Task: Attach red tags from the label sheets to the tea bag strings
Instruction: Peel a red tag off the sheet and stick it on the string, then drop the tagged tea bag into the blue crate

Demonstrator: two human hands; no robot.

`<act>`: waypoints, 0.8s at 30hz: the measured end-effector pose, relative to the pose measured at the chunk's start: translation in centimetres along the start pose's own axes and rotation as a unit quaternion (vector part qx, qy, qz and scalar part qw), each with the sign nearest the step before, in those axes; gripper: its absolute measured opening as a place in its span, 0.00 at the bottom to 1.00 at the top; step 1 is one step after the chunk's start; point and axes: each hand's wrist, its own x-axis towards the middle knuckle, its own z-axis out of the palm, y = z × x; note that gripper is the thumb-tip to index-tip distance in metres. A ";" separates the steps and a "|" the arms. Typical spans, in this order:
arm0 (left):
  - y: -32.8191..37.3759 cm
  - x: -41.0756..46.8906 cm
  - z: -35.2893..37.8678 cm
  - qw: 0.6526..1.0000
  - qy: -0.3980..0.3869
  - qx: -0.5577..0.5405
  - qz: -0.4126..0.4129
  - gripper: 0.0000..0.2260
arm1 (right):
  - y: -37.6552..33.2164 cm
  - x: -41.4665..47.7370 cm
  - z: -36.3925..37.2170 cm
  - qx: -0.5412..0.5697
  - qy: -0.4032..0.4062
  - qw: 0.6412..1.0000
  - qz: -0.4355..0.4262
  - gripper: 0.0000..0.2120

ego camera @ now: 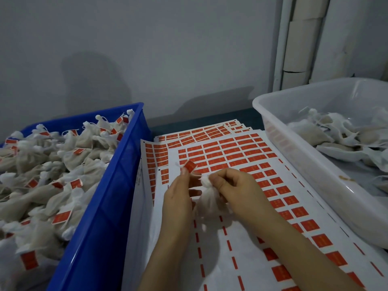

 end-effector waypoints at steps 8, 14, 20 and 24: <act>0.2 -0.1 -0.1 0.998 -0.031 0.048 0.028 0.09 | -0.1 0.2 -0.6 0.044 0.068 0.997 -0.002 0.06; 0.4 -0.8 0.1 0.992 -0.087 0.070 0.054 0.10 | -0.1 0.2 -0.6 0.055 0.070 0.996 -0.003 0.05; 0.1 -1.2 -0.1 0.982 -0.101 0.127 0.095 0.19 | -0.2 0.0 -0.6 0.078 0.052 0.996 -0.008 0.05; -0.5 -0.8 -0.2 0.983 -0.055 0.143 0.102 0.12 | -0.1 0.2 -0.4 0.074 0.063 0.995 0.000 0.03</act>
